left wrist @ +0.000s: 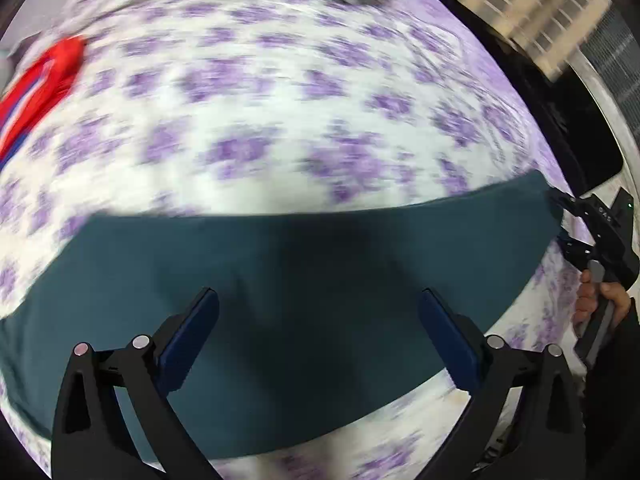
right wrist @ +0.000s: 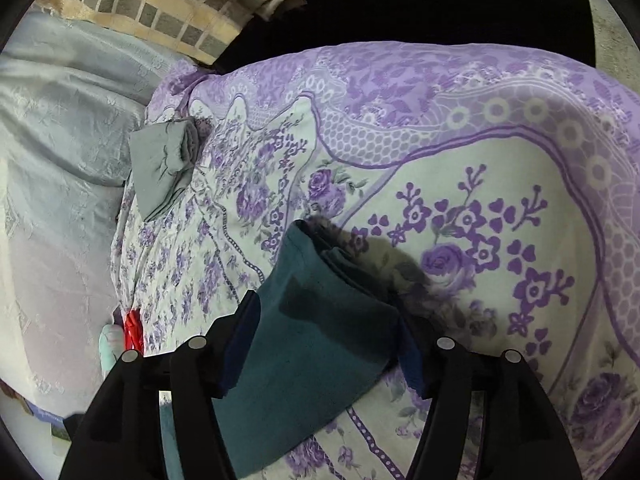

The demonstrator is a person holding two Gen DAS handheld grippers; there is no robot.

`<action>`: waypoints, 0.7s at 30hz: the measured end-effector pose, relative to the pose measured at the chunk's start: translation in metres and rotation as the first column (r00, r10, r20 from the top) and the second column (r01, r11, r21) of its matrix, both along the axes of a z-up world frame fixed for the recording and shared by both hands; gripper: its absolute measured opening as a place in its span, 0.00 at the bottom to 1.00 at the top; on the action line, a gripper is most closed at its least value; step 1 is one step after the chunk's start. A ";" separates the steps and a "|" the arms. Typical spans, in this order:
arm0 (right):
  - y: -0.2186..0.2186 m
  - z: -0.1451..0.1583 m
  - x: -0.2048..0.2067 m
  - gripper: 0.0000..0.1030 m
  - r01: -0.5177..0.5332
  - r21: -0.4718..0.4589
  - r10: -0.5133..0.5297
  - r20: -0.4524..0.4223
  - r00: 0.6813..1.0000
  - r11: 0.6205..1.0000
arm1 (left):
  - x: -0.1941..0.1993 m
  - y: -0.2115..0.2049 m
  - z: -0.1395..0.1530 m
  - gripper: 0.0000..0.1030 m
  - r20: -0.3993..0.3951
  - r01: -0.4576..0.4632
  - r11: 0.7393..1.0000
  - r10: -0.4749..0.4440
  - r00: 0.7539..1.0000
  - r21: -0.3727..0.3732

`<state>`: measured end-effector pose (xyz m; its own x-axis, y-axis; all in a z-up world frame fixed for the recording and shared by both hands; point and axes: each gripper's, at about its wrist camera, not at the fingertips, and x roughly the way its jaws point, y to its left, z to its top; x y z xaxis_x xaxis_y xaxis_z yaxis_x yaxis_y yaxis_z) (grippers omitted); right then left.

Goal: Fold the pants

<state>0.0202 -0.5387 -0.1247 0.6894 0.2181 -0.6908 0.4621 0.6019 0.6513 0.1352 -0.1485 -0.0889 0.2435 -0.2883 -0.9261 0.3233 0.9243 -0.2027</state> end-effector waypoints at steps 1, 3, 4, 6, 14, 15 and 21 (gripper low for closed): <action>0.000 0.001 0.000 0.58 -0.007 -0.006 0.007 -0.002 1.000 1.000 | 0.002 -0.014 -0.002 0.94 -0.001 0.023 1.000 -0.023 1.000 0.001; -0.002 0.000 -0.001 0.52 -0.006 -0.001 0.006 -0.003 1.000 1.000 | 0.002 -0.036 -0.006 0.94 -0.007 0.073 0.997 -0.073 0.997 -0.005; -0.003 -0.001 -0.001 0.49 -0.004 0.007 0.004 -0.001 1.000 1.000 | 0.002 -0.049 -0.009 0.94 -0.009 0.099 0.995 -0.099 0.995 -0.003; -0.007 -0.002 -0.003 0.46 -0.002 0.023 0.001 0.005 1.000 1.000 | 0.001 -0.064 -0.014 0.94 -0.007 0.132 0.991 -0.132 0.991 0.015; -0.009 0.001 -0.002 0.45 -0.027 0.052 0.026 0.022 0.999 0.998 | 0.013 -0.109 -0.027 0.94 -0.024 0.163 0.985 -0.162 0.987 0.052; -0.008 0.002 -0.002 0.45 -0.033 0.051 0.032 0.022 0.999 0.998 | 0.014 -0.111 -0.029 0.94 -0.023 0.166 0.984 -0.165 0.986 0.061; -0.003 -0.001 0.006 0.13 -0.060 0.049 0.060 -0.001 0.998 0.997 | 0.016 -0.123 -0.044 0.94 -0.021 0.183 0.972 -0.182 0.983 0.151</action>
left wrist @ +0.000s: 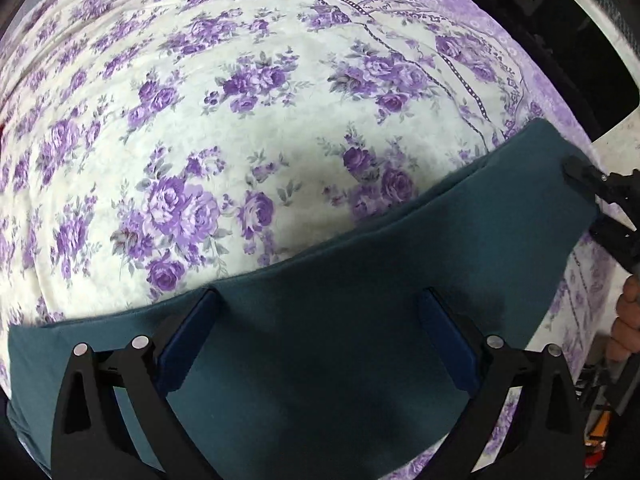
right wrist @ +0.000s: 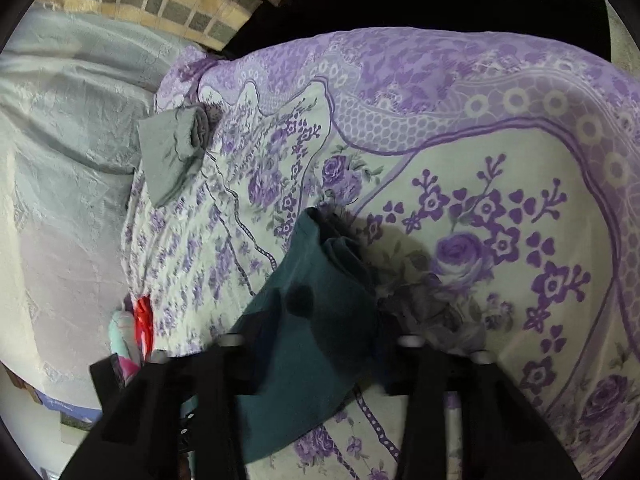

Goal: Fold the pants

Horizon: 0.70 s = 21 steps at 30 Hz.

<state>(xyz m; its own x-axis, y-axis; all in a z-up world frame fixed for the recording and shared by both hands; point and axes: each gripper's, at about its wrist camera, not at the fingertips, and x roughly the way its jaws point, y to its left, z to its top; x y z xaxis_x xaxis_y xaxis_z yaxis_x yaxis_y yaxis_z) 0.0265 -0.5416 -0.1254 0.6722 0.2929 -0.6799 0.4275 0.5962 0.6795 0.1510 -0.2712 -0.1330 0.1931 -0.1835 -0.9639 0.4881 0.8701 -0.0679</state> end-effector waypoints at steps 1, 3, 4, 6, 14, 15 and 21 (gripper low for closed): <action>0.001 0.003 0.001 0.10 -0.002 -0.008 0.002 0.004 1.000 1.000 | 0.000 -0.001 -0.001 0.94 0.002 0.004 1.000 -0.004 1.000 0.007; 0.004 0.012 0.003 0.10 -0.003 -0.025 0.004 0.016 1.000 1.000 | 0.000 -0.004 -0.002 0.95 0.006 0.007 1.000 -0.007 1.000 0.022; 0.007 0.020 0.004 0.10 -0.008 -0.029 0.009 0.033 0.999 1.000 | -0.001 -0.006 -0.002 0.95 0.008 0.006 1.000 -0.007 1.000 0.031; 0.014 0.035 0.006 0.10 -0.028 -0.038 0.031 0.061 0.998 0.999 | -0.002 -0.011 0.001 0.94 0.020 0.011 0.999 -0.012 1.000 0.053; 0.081 0.098 0.025 0.10 -0.198 -0.102 0.213 0.173 0.962 0.975 | -0.003 0.045 0.053 0.89 0.070 -0.073 0.992 0.080 0.994 -0.100; 0.090 0.102 0.028 0.10 -0.217 -0.105 0.233 0.179 0.956 0.971 | -0.001 0.059 0.059 0.89 0.075 -0.090 0.989 0.099 0.992 -0.114; 0.153 0.112 0.046 0.10 -0.331 -0.124 0.350 0.193 0.917 0.936 | -0.009 0.136 0.065 0.89 0.099 -0.208 0.971 0.220 0.971 -0.117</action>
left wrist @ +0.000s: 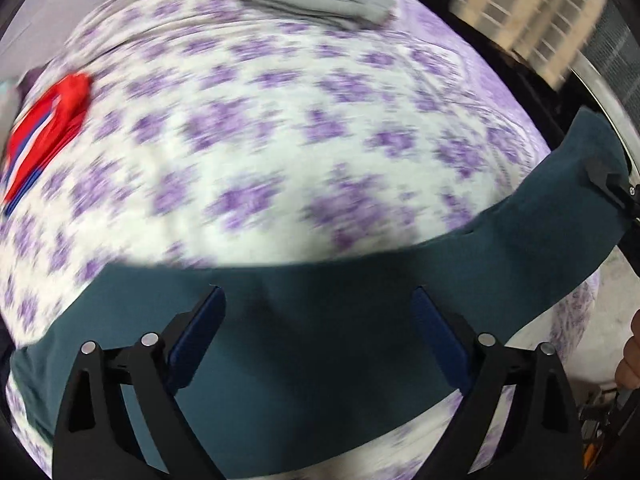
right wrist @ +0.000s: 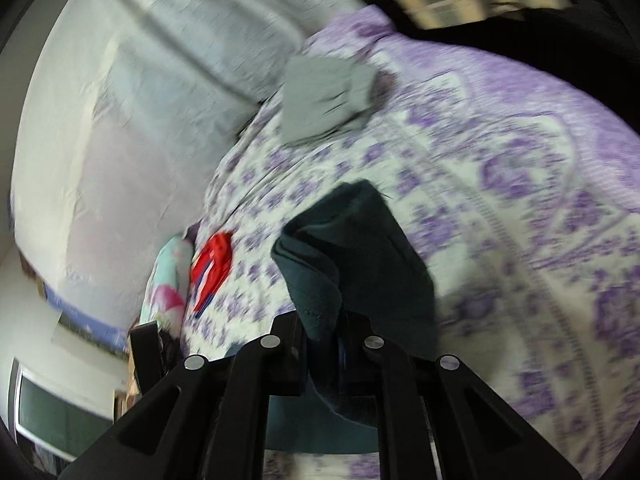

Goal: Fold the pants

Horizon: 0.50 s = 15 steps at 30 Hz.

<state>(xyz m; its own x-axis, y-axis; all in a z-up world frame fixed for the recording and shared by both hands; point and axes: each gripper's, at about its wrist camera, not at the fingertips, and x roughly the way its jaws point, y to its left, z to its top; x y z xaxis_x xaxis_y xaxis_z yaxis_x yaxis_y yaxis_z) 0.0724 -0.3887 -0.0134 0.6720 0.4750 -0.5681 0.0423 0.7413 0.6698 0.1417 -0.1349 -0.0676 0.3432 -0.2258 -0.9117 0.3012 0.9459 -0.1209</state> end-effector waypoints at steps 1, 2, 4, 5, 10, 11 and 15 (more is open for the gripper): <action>0.014 0.000 0.002 0.10 -0.027 -0.009 0.027 0.002 1.000 1.000 | -0.003 0.014 -0.001 0.89 -0.001 -0.020 1.000 0.020 1.000 0.003; 0.026 0.000 0.004 0.10 -0.053 -0.016 0.053 0.005 0.999 0.998 | -0.005 0.024 -0.001 0.89 -0.001 -0.036 0.999 0.036 0.999 0.002; 0.049 -0.001 0.009 0.10 -0.099 -0.022 0.099 0.002 0.995 0.995 | -0.011 0.051 -0.004 0.89 -0.011 -0.077 0.997 0.077 0.997 -0.008; 0.061 -0.004 0.011 0.10 -0.122 -0.024 0.122 -0.003 0.992 0.992 | -0.014 0.063 -0.005 0.89 -0.017 -0.094 0.996 0.093 0.995 -0.013; 0.113 -0.026 0.017 0.10 -0.225 -0.050 0.222 -0.052 0.974 0.973 | -0.025 0.112 -0.017 0.89 -0.049 -0.185 0.983 0.184 0.982 -0.016; 0.122 -0.030 0.017 0.10 -0.245 -0.057 0.241 -0.066 0.968 0.968 | -0.027 0.119 -0.019 0.89 -0.050 -0.198 0.980 0.198 0.979 -0.012; 0.161 -0.049 0.021 0.10 -0.325 -0.107 0.313 -0.117 0.943 0.940 | -0.031 0.140 -0.023 0.89 -0.061 -0.234 0.972 0.234 0.970 -0.005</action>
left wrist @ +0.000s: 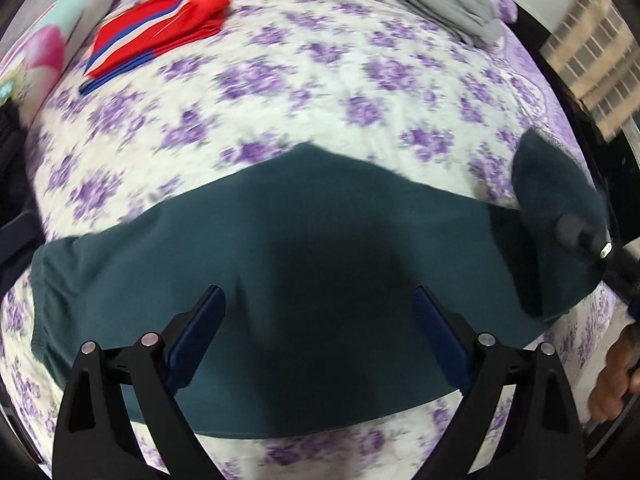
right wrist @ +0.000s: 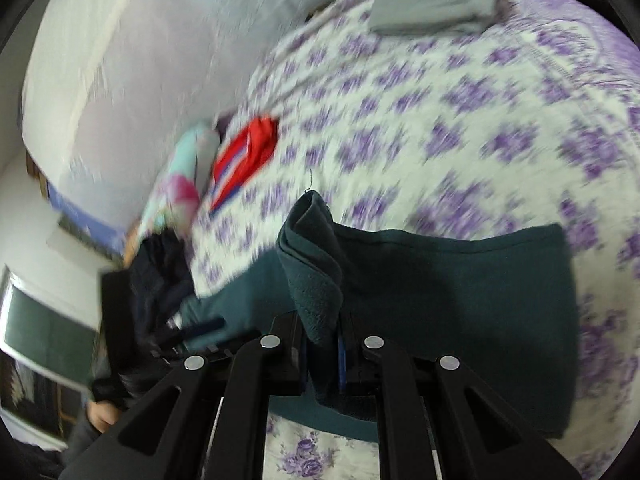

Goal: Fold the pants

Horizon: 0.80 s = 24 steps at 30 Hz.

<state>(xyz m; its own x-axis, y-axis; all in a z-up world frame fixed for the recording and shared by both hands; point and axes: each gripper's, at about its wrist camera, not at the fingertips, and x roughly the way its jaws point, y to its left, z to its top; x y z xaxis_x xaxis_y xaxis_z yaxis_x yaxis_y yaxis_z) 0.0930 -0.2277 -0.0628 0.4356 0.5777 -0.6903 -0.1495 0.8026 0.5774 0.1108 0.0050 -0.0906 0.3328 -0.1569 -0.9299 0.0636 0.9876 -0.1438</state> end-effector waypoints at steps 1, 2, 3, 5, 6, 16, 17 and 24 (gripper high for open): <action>0.008 -0.005 0.000 0.10 -0.017 -0.014 0.017 -0.010 1.000 1.000 | 0.000 0.003 0.000 0.89 -0.002 -0.007 1.000 0.007 1.000 -0.005; 0.015 -0.009 0.000 0.10 -0.034 -0.031 0.033 -0.015 0.999 0.999 | 0.000 0.005 0.000 0.89 -0.004 -0.008 1.000 0.008 1.000 -0.008; 0.023 -0.014 0.000 0.10 -0.053 -0.058 0.052 -0.021 0.998 0.997 | -0.001 0.005 -0.001 0.89 -0.005 -0.007 1.000 0.007 1.000 -0.008; 0.035 -0.024 0.001 0.11 -0.088 -0.101 0.085 -0.030 0.996 0.991 | -0.001 0.006 -0.001 0.89 -0.004 -0.006 1.000 0.006 1.000 -0.002; 0.038 -0.028 0.001 0.12 -0.095 -0.114 0.091 -0.034 0.995 0.989 | -0.001 0.005 -0.002 0.89 -0.005 -0.002 1.000 0.002 1.000 -0.004; 0.001 -0.018 -0.001 0.52 -0.093 0.075 0.098 -0.067 0.993 0.993 | 0.008 -0.004 0.011 0.89 0.021 0.011 1.000 -0.011 1.000 -0.001; -0.021 -0.008 -0.002 0.52 -0.035 0.062 0.038 -0.041 0.998 0.997 | 0.009 -0.005 0.013 0.89 0.027 0.013 1.000 -0.013 1.000 -0.003; -0.100 -0.013 0.008 0.28 0.194 -0.013 -0.194 -0.042 0.980 0.981 | 0.013 -0.038 0.009 0.89 0.022 0.087 0.996 -0.087 0.996 -0.024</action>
